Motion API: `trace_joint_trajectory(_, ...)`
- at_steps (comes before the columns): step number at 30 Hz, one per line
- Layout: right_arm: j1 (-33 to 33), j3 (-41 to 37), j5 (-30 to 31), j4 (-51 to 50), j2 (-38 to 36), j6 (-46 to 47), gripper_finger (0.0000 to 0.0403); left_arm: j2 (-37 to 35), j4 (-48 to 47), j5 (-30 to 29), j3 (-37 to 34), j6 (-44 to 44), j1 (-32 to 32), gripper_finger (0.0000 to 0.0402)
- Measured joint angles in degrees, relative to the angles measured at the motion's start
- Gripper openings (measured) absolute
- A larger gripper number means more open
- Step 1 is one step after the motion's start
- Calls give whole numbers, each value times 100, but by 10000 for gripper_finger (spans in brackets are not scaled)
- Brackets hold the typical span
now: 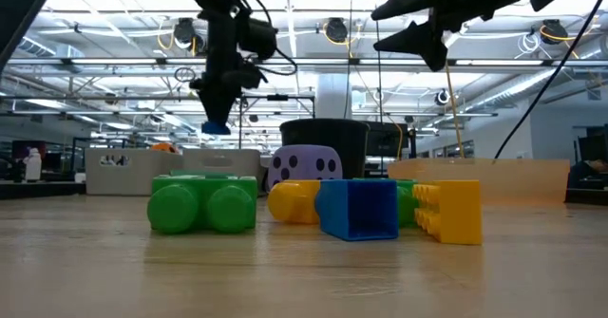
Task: Pick & Place Toys
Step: Put the blue game piece into the right gray bin
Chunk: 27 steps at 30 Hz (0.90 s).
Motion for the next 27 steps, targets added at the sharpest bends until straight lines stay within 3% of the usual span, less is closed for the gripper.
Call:
trace_joint_trajectory(12,-339,2,-2,-80,0,2,226,717,463,225,0,-12,-15,138)
trace_joint_trajectory(27,-353,2,-2,-134,0,2,226,719,1086,360,-309,-141,-153,138)
